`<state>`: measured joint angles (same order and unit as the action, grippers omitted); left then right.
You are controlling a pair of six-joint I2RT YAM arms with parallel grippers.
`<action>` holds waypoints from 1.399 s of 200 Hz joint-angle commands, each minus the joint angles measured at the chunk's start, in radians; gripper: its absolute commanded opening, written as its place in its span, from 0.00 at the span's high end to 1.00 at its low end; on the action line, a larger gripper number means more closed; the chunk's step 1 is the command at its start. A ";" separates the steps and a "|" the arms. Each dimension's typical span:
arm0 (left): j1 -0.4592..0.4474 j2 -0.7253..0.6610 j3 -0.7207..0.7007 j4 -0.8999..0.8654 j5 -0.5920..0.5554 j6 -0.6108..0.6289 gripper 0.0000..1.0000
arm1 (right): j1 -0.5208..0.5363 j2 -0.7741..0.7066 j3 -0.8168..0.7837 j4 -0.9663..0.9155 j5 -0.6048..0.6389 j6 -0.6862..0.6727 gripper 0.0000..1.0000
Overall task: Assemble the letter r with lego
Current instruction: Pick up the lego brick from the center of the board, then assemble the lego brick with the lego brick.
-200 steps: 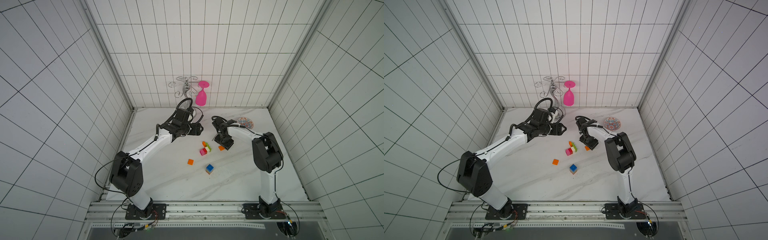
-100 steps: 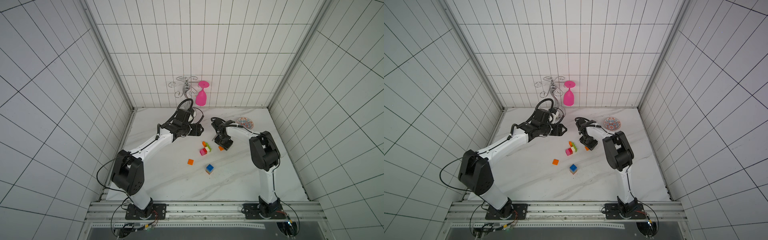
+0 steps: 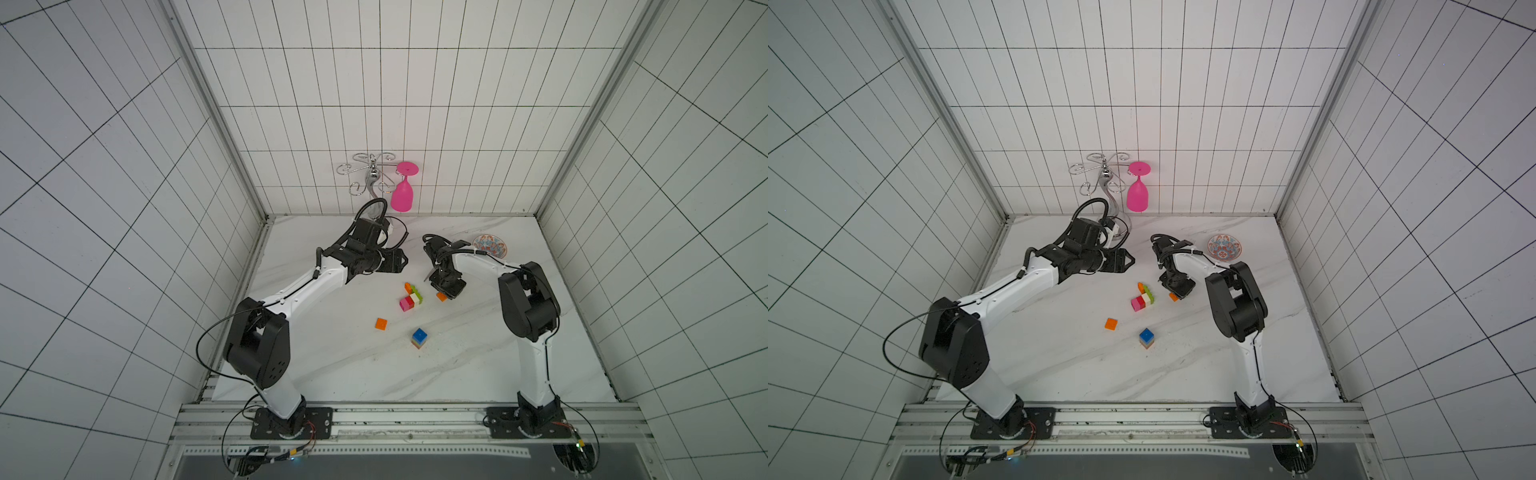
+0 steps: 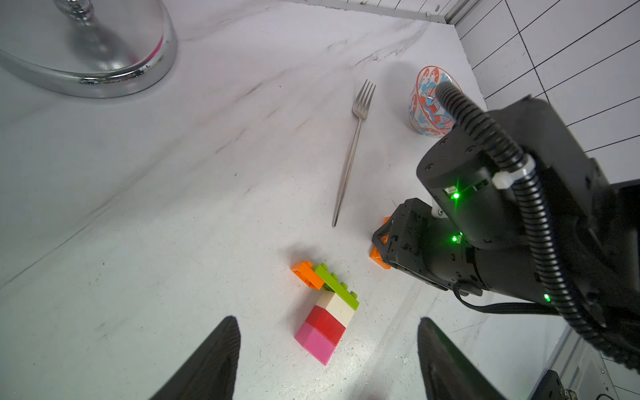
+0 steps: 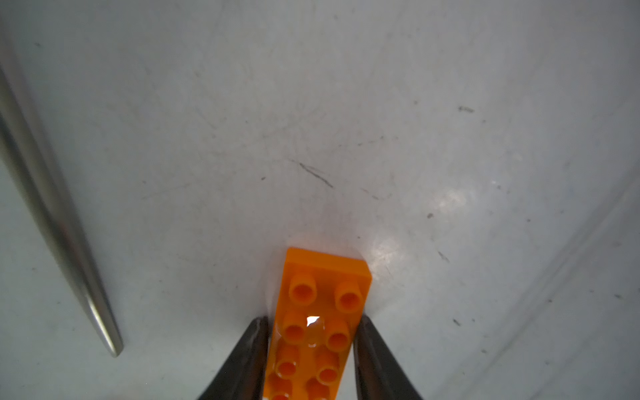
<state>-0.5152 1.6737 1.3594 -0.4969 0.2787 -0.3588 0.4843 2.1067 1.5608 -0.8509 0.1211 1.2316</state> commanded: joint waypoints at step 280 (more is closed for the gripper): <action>0.256 -0.460 -0.803 0.607 0.336 -0.742 0.36 | 0.300 -0.353 0.089 -0.094 -0.432 -1.627 1.00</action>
<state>-0.2974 1.1412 0.6083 -0.0700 0.4526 -0.9939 0.7437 1.6573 1.5650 -0.7403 -0.3809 -0.2478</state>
